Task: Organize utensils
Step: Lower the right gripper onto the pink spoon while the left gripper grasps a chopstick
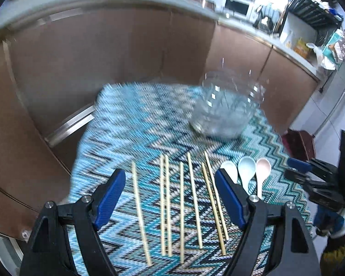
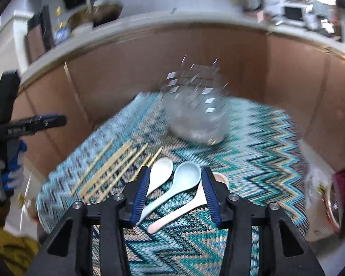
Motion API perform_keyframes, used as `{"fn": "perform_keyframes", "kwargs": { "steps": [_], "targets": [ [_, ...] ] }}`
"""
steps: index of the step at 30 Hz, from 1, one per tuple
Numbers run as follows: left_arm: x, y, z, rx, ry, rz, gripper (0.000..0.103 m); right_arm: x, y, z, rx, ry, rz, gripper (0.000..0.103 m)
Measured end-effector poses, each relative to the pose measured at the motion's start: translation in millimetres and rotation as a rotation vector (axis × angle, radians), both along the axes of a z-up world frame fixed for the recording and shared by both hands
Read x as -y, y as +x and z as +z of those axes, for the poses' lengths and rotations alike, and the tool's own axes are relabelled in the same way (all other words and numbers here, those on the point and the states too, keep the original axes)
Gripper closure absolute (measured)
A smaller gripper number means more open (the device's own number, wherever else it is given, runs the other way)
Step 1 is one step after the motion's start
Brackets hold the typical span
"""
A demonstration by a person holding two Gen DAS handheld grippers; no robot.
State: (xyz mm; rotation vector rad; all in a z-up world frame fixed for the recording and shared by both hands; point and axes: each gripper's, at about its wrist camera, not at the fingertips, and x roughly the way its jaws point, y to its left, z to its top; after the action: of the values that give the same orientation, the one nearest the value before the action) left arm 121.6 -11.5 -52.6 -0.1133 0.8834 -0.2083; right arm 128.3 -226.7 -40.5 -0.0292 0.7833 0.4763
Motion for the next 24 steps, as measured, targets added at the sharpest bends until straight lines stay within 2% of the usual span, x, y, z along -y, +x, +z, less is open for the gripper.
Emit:
{"fn": "perform_keyframes", "kwargs": {
  "steps": [2, 7, 9, 11, 14, 20, 24],
  "targets": [
    [5, 18, -12, -0.068, -0.017, -0.014, 0.025, -4, 16, -13, -0.056, -0.024, 0.056, 0.071],
    [11, 56, -37, -0.201, -0.038, -0.021, 0.028, -8, 46, -35, -0.141, -0.069, 0.145, 0.075],
    [11, 72, -48, -0.245, -0.027, -0.024, 0.038, -8, 57, -42, -0.166, -0.075, 0.171, 0.075],
    [11, 86, -56, -0.293, -0.029, -0.033, 0.053, -8, 66, -48, -0.187, -0.083, 0.188, 0.075],
    [18, 107, -69, -0.356, -0.009, -0.055, 0.059, -9, 79, -57, -0.220, -0.103, 0.216, 0.077],
    [31, 130, -84, -0.422, 0.051, -0.090, 0.070, -20, 94, -63, -0.261, -0.143, 0.300, 0.078],
    [36, 133, -87, -0.434, 0.055, -0.110, 0.074, -23, 103, -62, -0.263, -0.152, 0.317, 0.078]
  ]
}}
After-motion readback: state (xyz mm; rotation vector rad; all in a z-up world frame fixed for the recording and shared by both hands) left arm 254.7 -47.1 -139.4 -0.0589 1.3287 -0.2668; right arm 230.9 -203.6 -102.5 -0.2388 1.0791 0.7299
